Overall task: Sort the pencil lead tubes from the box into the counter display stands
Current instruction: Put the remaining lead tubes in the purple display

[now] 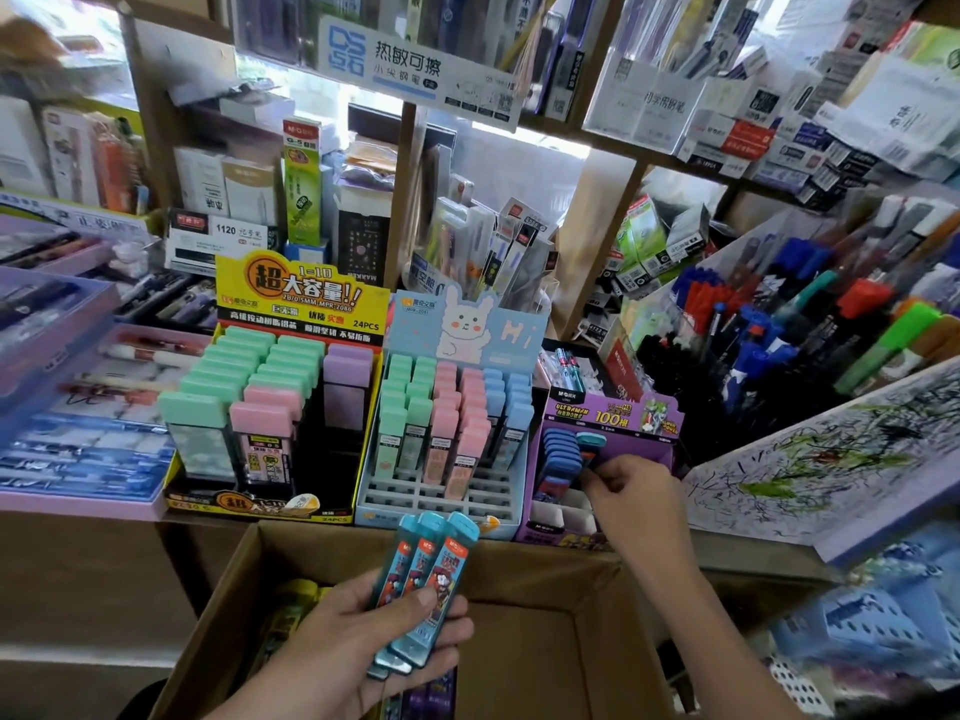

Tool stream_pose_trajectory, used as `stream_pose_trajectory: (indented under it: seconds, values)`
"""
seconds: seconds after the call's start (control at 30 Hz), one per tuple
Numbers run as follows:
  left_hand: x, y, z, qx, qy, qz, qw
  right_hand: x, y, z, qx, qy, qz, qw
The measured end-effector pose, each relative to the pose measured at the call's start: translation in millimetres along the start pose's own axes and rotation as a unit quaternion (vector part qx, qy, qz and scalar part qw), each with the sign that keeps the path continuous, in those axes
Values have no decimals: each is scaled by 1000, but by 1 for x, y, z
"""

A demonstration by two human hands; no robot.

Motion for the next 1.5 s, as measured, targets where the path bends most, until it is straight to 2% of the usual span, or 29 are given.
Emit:
stream_pose_trajectory:
  seconds: [0.33, 0.63, 0.7, 0.83, 0.97, 1.03, 1.33, 1.5]
  values:
    - [5, -3, 1, -12, -5, -14, 1000, -2, 0, 4, 4, 35, -2, 999]
    - [4, 2, 0, -8, -19, -17, 1000, -39, -39, -10, -24, 130, 64, 989]
    - [4, 3, 0, -7, -17, -15, 1000, -36, -53, -18, -20, 176, 33, 984]
    - [3, 3, -1, -9, -6, -11, 1000, -4, -83, -38, 11, 264, -95, 960]
    - [4, 1, -2, -10, 10, -6, 1000, 39, -114, -54, 60, 314, -258, 912]
    - [4, -1, -2, -9, 21, -8, 1000, 51, -123, -59, 67, 330, -303, 892]
    - [12, -7, -6, -10, 55, -25, 998, 71, -126, -54, 77, 369, -319, 869]
    - [7, -7, -6, -27, 1, 16, 1000, 68, -121, -47, 87, 414, -296, 856]
Point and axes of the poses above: each hand's wrist, its own y-axis towards the middle knuckle, its own x-axis out of the palm, z = x × y, the point moved 9 cm from there along y, towards the middle knuckle, and after that the axes turned 5 degrees about -y, right-handed, at the moved point
